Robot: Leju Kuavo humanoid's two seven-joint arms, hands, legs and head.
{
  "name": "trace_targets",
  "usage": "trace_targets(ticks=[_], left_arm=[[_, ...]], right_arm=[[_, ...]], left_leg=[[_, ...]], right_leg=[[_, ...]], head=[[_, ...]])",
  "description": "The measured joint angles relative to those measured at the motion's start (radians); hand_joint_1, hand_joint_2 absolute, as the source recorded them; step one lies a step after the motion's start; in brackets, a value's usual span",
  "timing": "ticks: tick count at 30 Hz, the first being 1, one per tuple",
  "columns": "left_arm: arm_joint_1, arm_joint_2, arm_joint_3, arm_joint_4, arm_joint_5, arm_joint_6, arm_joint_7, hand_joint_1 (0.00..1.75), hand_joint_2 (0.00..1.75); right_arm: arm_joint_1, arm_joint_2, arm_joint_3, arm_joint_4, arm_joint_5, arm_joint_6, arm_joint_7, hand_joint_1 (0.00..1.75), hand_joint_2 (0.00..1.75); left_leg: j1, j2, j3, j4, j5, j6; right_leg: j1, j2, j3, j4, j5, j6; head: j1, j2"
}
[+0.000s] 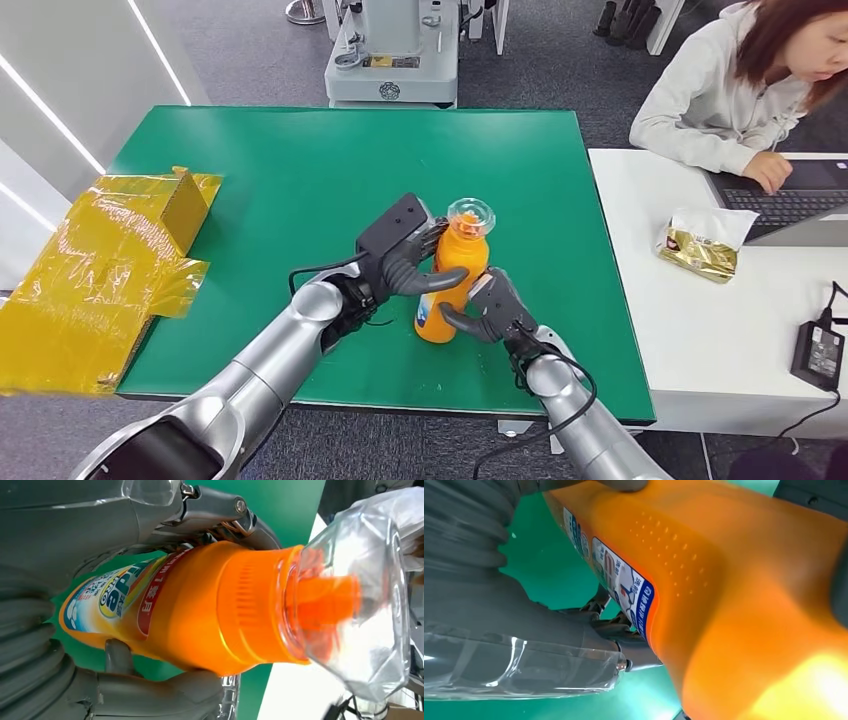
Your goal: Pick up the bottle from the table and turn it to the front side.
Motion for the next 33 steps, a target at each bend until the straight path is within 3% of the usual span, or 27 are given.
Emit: trace_targets(ticks=[16, 20, 25, 33], left_arm=[[-0.011, -0.007, 0.000, 0.005, 0.047, -0.008, -0.009, 1.75, 1.75], [-0.011, -0.008, 0.000, 0.005, 0.050, 0.007, -0.032, 1.75, 1.75], [-0.010, -0.004, 0.000, -0.020, 0.000, 0.096, -0.111, 1.75, 1.75], [-0.011, 0.010, 0.000, -0.065, -0.036, 0.150, -0.136, 1.75, 1.75]], right_arm=[[0.006, 0.000, -0.003, 0.001, -0.001, -0.025, -0.019, 1.71, 1.75], [0.006, 0.000, -0.006, -0.004, -0.002, -0.027, -0.020, 0.00, 1.75], [0.007, -0.001, -0.021, -0.035, -0.019, -0.028, -0.020, 0.00, 1.75], [0.013, -0.006, -0.031, -0.081, -0.029, -0.027, -0.020, 0.00, 1.75]], left_leg=[[0.000, 0.000, 0.000, 0.000, 0.000, 0.000], [0.000, 0.000, 0.000, 0.000, 0.000, 0.000], [0.000, 0.000, 0.000, 0.000, 0.000, 0.000], [0.000, 0.000, 0.000, 0.000, 0.000, 0.000]], right_leg=[[0.000, 0.001, -0.001, 0.000, 0.000, 0.000], [0.000, 0.001, -0.001, 0.000, 0.000, 0.000], [0.000, 0.001, -0.001, 0.000, 0.000, 0.000], [0.000, 0.001, -0.001, 0.000, 0.000, -0.001]], head=[[0.000, 0.000], [0.000, 0.000], [0.000, 0.000], [0.000, 0.000]])
